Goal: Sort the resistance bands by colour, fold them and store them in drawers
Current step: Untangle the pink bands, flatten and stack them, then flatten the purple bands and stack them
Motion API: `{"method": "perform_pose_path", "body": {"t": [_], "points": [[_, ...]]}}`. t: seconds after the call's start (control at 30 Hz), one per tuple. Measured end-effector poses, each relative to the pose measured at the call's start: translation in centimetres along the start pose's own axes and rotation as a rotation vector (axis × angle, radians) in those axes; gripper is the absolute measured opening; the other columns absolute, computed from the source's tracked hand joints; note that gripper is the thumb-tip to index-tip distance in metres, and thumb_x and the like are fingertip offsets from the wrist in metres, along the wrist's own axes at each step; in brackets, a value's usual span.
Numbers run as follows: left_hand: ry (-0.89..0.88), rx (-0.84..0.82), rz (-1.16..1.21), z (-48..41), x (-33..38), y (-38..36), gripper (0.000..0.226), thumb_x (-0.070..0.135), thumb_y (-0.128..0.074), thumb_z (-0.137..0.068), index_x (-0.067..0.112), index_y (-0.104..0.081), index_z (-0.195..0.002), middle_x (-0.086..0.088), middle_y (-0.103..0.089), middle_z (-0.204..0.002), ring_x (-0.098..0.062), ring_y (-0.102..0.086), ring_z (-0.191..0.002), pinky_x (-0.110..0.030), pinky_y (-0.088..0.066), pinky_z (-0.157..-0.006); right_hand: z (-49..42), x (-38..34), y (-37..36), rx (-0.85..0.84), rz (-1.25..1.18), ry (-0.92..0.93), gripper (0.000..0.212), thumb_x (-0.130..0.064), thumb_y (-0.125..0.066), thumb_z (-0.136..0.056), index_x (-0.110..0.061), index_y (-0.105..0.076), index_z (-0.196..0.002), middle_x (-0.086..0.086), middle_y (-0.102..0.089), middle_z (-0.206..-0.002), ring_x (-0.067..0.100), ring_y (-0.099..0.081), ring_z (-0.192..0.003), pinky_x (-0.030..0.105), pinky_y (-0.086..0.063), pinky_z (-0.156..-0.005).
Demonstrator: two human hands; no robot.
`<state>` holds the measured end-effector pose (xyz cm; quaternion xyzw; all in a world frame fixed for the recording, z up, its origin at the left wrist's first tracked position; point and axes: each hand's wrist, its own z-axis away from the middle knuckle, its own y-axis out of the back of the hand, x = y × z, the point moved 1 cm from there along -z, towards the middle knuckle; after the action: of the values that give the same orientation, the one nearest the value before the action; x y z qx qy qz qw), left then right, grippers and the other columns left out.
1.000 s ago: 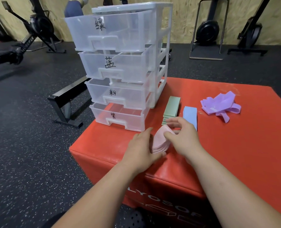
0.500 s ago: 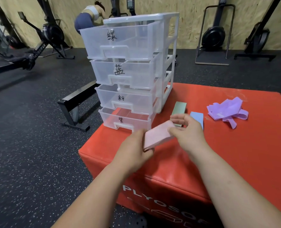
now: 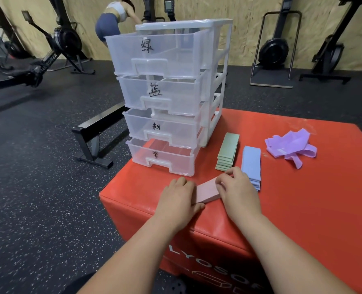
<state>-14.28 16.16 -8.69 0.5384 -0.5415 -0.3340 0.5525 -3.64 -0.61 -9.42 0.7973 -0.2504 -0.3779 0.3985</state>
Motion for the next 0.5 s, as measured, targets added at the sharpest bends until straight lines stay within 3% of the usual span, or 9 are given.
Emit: {"method": "perform_pose_path", "body": {"t": [0.07, 0.13, 0.2, 0.37, 0.5], "points": [[0.006, 0.004, 0.014, 0.2, 0.0, 0.0, 0.071, 0.064, -0.072, -0.086, 0.026, -0.051, -0.142, 0.001, -0.057, -0.130, -0.027, -0.052, -0.119, -0.045, -0.048, -0.098, 0.6, 0.0, 0.2, 0.028, 0.114, 0.036, 0.005, -0.030, -0.072, -0.092, -0.026, -0.071, -0.092, -0.002, -0.054, -0.098, 0.027, -0.055, -0.091, 0.038, -0.050, -0.065], [0.005, 0.010, -0.003, 0.5, 0.2, 0.1, 0.066, 0.065, -0.070, -0.086, 0.027, -0.053, -0.137, 0.002, -0.058, -0.126, -0.027, -0.052, -0.117, -0.045, -0.048, -0.096, 1.2, 0.1, 0.6, -0.014, 0.179, 0.063, 0.012, -0.039, -0.065, -0.096, -0.028, -0.070, -0.099, -0.003, -0.054, -0.100, 0.026, -0.055, -0.093, 0.038, -0.050, -0.069], [0.004, 0.013, -0.023, 0.8, 0.4, 0.4, 0.060, 0.064, -0.070, -0.087, 0.027, -0.054, -0.132, 0.002, -0.059, -0.124, -0.027, -0.052, -0.116, -0.044, -0.048, -0.095, 1.7, 0.2, 1.3, -0.081, 0.214, 0.081, 0.019, -0.044, -0.057, -0.099, -0.032, -0.067, -0.109, -0.005, -0.054, -0.107, 0.024, -0.054, -0.099, 0.039, -0.051, -0.074], [0.013, 0.042, 0.002, 1.4, 2.0, 1.5, 0.075, 0.057, -0.073, -0.087, 0.026, -0.045, -0.150, 0.000, -0.054, -0.144, -0.028, -0.048, -0.131, -0.043, -0.045, -0.105, 3.4, 0.8, 4.6, -0.236, 0.187, 0.072, 0.037, -0.049, -0.055, -0.098, -0.043, -0.057, -0.135, -0.007, -0.047, -0.136, 0.020, -0.048, -0.125, 0.039, -0.052, -0.093], [-0.060, 0.077, 0.016, 1.8, 4.3, 2.7, 0.073, 0.053, -0.071, -0.089, 0.028, -0.043, -0.152, 0.001, -0.051, -0.146, -0.027, -0.044, -0.135, -0.039, -0.042, -0.108, 4.7, 2.3, 7.7, -0.288, 0.210, 0.022, 0.044, -0.051, -0.054, -0.100, -0.045, -0.052, -0.144, -0.008, -0.042, -0.145, 0.019, -0.042, -0.133, 0.038, -0.049, -0.102]]}}
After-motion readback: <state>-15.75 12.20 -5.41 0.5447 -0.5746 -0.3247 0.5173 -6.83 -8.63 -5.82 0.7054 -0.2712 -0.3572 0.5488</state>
